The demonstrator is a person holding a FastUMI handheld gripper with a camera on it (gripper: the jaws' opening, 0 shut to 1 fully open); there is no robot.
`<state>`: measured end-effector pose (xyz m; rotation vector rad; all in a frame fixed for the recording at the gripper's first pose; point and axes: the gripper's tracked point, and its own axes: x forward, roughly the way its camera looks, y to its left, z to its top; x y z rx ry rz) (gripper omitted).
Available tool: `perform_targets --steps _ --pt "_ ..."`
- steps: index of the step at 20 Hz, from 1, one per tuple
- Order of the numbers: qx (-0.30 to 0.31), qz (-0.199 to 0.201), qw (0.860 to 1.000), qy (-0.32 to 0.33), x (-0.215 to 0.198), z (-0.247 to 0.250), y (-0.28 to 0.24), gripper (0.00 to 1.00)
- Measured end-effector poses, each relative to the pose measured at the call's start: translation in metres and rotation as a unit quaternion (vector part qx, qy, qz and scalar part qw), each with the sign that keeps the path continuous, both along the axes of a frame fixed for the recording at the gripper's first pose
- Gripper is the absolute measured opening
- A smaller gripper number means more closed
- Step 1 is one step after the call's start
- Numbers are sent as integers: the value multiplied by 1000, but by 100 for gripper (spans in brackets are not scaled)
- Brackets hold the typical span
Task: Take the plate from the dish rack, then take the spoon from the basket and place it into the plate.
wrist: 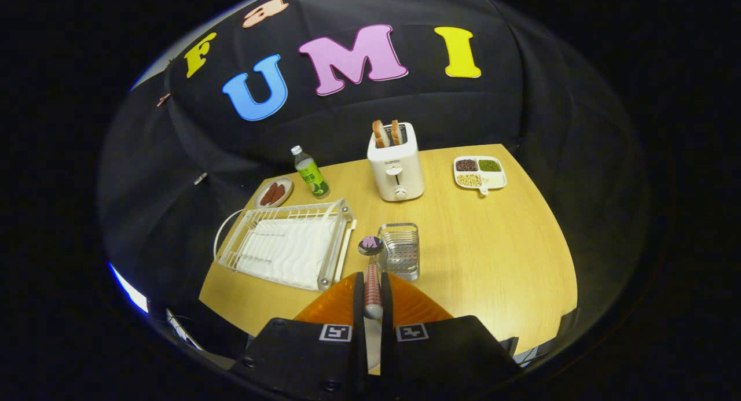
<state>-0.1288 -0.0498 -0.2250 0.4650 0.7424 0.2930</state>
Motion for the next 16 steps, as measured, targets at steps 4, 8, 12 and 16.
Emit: perform_targets --steps 4,8,12,16 --pt "-1 67 997 24 -54 -4 34 13" --pt "-19 115 991 60 -92 -39 66 13" --pt "-52 143 985 81 -102 -87 92 13" --pt "-58 148 984 84 -94 -110 111 13"
